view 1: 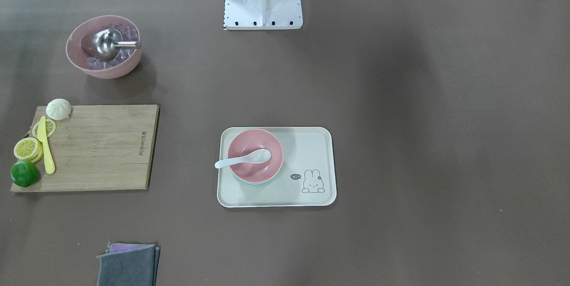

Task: Stack pink bowl on green and place spoon

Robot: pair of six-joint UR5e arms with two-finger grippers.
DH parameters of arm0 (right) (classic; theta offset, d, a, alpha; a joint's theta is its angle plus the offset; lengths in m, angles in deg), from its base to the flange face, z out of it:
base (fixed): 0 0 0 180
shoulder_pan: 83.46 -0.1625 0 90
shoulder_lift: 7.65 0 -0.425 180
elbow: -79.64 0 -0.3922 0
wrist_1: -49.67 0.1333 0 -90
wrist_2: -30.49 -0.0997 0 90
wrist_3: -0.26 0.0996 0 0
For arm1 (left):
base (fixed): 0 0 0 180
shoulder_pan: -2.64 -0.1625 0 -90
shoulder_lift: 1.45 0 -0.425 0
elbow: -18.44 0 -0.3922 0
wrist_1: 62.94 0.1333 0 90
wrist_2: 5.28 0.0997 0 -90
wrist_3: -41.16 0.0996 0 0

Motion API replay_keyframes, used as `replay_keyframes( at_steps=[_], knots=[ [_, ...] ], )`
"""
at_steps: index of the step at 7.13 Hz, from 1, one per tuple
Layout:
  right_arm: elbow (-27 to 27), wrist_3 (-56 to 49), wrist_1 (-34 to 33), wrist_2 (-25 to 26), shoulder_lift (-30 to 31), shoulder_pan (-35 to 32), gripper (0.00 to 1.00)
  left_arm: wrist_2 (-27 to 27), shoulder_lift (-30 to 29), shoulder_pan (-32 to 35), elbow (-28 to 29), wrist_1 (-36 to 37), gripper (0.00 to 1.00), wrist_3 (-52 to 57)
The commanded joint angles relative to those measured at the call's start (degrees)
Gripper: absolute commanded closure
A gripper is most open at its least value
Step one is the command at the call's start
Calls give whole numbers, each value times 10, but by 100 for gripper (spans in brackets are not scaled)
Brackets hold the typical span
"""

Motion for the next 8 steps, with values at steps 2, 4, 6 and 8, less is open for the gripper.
replay_keyframes(
  at_steps=[2,4,6,8],
  knots=[
    [-11,-10,75,-55,75,-35,0,-3,29,40,33,-4,2,84],
    [-15,-9,70,-56,65,-33,0,-16,50,41,37,-6,1,85],
    [-14,-9,69,-55,61,-32,0,-52,90,52,35,-87,2,79],
    [-11,-8,4,-46,32,-29,0,-63,84,51,32,-89,2,81]
  ],
)
